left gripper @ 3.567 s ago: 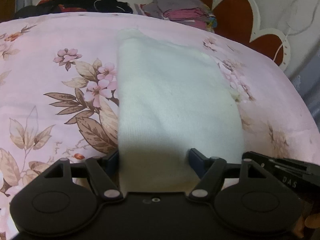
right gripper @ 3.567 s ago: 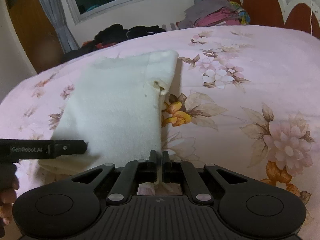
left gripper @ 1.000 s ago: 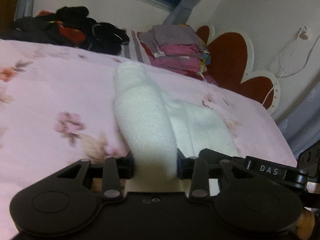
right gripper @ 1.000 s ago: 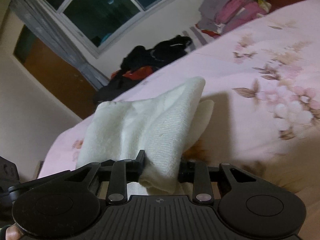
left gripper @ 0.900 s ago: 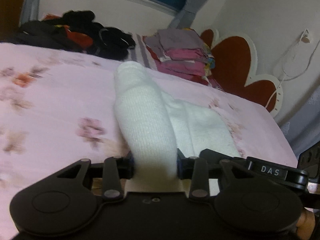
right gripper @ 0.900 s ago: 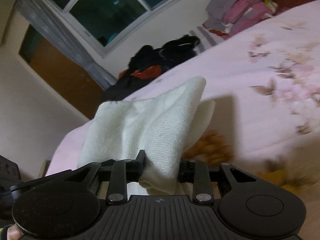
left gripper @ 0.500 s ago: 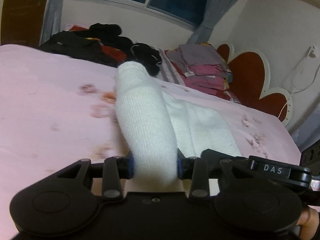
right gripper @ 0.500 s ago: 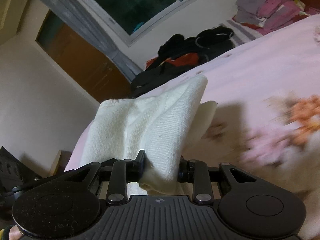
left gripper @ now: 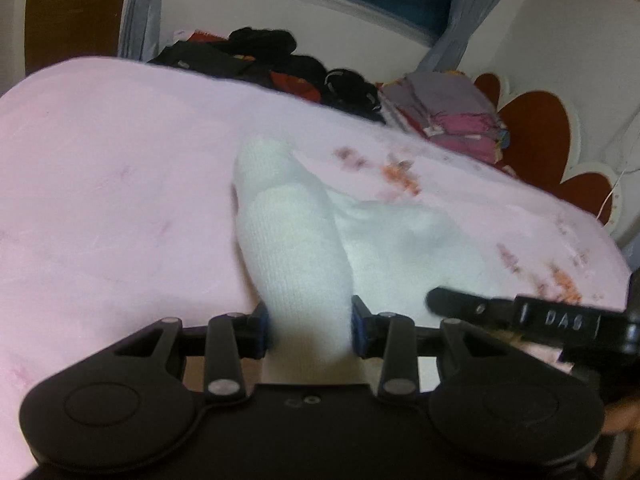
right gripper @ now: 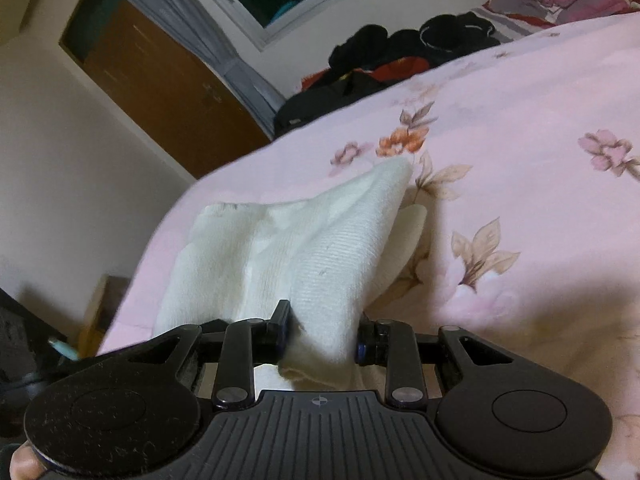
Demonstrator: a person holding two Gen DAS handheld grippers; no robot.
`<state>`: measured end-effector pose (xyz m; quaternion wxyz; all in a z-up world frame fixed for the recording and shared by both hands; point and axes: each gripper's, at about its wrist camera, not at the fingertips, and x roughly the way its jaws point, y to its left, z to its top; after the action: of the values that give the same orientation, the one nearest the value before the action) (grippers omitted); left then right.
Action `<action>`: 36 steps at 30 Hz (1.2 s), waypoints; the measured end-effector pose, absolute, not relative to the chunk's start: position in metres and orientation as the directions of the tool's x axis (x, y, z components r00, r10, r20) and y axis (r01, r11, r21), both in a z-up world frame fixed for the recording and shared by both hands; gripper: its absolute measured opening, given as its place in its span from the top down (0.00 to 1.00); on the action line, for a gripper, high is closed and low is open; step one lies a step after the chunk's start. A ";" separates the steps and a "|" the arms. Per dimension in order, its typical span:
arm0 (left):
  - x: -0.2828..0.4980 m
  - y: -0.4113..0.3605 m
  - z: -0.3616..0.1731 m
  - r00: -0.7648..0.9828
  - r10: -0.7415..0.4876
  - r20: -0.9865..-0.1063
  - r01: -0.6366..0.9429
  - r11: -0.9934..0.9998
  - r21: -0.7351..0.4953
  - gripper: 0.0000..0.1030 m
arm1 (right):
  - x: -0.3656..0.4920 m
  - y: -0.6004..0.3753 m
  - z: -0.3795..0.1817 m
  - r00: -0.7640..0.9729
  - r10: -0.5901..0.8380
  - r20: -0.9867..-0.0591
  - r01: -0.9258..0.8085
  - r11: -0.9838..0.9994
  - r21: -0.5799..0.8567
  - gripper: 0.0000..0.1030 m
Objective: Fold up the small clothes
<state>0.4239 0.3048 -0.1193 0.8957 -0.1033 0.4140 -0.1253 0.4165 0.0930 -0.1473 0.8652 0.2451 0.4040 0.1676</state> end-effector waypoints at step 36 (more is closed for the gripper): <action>0.395 0.327 -0.108 0.689 -0.243 -0.683 0.066 0.959 -0.274 0.52 | 0.412 0.130 -0.123 0.710 0.248 -0.660 -0.126 0.966 0.226 0.71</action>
<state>0.3946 0.3271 -0.1078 0.9117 -0.1147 0.3853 -0.0847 0.4122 0.1302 -0.1230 0.9209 0.0824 0.3672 0.1015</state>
